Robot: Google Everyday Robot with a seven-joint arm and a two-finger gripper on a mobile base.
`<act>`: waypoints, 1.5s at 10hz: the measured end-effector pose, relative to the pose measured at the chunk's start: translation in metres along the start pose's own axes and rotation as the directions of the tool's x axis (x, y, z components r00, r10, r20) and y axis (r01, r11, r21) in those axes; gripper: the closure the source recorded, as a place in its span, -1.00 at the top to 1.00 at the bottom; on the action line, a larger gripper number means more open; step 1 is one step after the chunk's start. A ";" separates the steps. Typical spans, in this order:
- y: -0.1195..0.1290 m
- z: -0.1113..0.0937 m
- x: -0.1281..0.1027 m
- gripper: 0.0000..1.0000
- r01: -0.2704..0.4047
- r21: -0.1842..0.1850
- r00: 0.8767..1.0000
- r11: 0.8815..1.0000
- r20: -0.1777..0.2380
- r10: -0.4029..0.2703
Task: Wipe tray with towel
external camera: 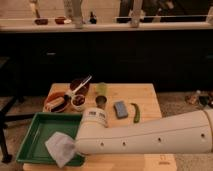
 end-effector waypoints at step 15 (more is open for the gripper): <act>-0.014 0.081 -0.100 -1.00 0.128 -0.107 0.992 0.986 0.006 -0.128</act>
